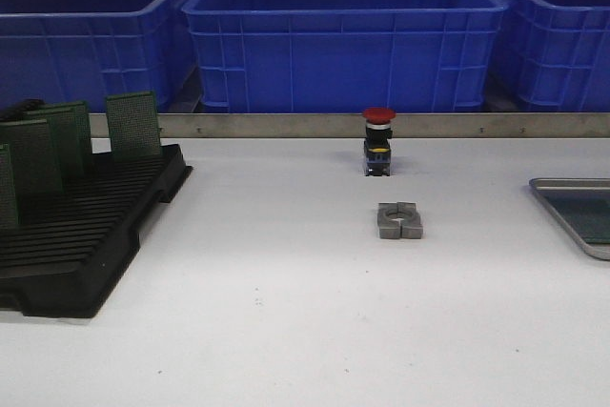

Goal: Place circuit board on tray

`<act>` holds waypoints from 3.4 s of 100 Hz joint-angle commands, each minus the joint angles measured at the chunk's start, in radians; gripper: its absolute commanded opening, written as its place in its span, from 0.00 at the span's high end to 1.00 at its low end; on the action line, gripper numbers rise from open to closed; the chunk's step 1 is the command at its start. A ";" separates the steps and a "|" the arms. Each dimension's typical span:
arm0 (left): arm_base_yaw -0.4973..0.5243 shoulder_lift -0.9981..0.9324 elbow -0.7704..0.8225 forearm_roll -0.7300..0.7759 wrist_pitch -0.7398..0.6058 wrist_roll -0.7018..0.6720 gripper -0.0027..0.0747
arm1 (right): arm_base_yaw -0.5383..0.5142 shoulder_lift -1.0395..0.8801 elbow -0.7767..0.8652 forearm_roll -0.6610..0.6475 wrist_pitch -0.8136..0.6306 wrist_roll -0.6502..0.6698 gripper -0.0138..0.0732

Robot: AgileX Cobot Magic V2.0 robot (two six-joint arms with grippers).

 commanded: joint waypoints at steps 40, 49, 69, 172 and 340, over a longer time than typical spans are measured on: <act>0.001 0.007 -0.027 -0.021 -0.066 -0.007 0.98 | -0.004 0.005 -0.025 0.026 -0.072 0.001 0.92; 0.001 0.007 -0.027 -0.021 -0.066 -0.007 0.99 | -0.004 0.005 -0.025 0.026 -0.071 0.001 0.92; 0.001 0.007 -0.027 -0.021 -0.066 -0.007 0.99 | -0.004 0.005 -0.025 0.026 -0.071 0.001 0.92; 0.001 0.007 -0.027 -0.023 -0.104 -0.007 0.99 | -0.004 0.005 -0.025 0.026 -0.071 0.001 0.92; 0.001 -0.405 0.388 0.693 -0.296 -0.694 0.99 | -0.004 0.005 -0.025 0.026 -0.070 0.001 0.92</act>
